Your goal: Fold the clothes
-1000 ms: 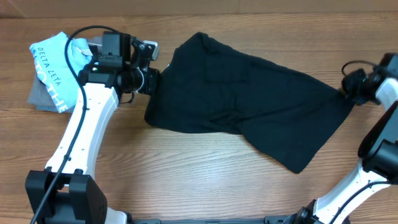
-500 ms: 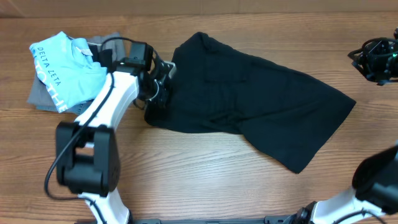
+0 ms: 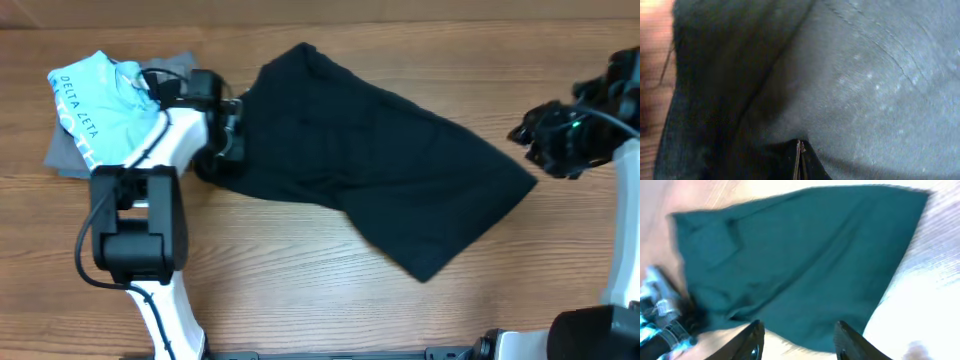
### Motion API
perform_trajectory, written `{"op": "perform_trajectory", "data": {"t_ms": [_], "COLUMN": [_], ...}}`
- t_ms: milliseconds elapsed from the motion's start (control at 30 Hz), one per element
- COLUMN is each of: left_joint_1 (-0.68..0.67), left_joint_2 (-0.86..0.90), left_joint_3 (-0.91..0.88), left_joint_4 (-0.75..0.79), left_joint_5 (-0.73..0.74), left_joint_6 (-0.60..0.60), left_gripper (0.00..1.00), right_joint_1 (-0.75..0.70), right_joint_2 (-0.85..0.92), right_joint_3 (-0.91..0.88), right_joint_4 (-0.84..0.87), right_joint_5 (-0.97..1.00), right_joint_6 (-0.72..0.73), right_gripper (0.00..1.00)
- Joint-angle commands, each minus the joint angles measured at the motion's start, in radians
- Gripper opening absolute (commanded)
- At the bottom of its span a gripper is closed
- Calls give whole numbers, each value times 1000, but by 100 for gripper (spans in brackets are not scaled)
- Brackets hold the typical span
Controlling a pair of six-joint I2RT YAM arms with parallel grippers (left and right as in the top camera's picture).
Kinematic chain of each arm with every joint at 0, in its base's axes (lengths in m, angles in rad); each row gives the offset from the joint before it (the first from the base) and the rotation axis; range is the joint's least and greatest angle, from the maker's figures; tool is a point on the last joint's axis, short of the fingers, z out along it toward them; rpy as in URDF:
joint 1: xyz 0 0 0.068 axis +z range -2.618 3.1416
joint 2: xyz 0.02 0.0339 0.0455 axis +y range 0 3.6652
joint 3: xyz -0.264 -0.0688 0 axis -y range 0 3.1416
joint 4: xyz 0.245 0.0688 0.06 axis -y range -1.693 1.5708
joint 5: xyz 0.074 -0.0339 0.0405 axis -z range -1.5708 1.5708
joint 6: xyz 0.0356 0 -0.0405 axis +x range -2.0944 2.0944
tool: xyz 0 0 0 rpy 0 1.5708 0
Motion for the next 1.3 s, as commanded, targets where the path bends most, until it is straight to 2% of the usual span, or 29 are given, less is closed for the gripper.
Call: {"op": "perform_trajectory", "data": {"t_ms": [0,33,133,167,233,267,400,500,600,733,900,1067,1167,1200,1267], "left_joint_1": [48,48,44,43,43,43,43,43,43,43,43,43,43,43,43], "left_joint_2": [62,62,62,62,62,62,62,62,62,61,61,61,61,61,61], "left_joint_3": [2,3,3,3,3,3,3,3,3,3,3,3,3,3,3], "left_joint_4": [-18,-18,-18,-17,-17,-16,-19,-19,-18,-18,-19,-17,-17,-18,-18], "left_joint_5": [-58,-58,-57,-51,-44,-29,-24,-22,21,25,29,51,60,60,59], "left_joint_6": [-15,-8,5,5,6,6,6,16,53,55,58,58,58,58,58], "left_gripper": [4,4,4,4,4,4,4,4,4,4,4,4,4,4,4], "right_joint_1": [1,1,1,-1,-4,-5,-5,-6,-5,-36,-117,-140,-129,-127,-126], "right_joint_2": [6,7,7,7,7,7,8,16,72,123,124,145,204,224,272], "right_joint_3": [-212,-329,-484,-573,-665,-740,-855,-875,-875,-860,-787,-758,-758,-758,-758], "right_joint_4": [103,186,325,438,585,718,961,1029,1052,1078,1034,1011,1070,1086,1114], "right_joint_5": [115,114,128,138,150,162,254,283,279,289,208,169,120,98,83], "right_joint_6": [112,142,177,200,208,227,260,261,261,248,151,143,102,97,98], "right_gripper": [49,49,52,56,56,56,56,56,49,54,58,59,58,57,43]}}
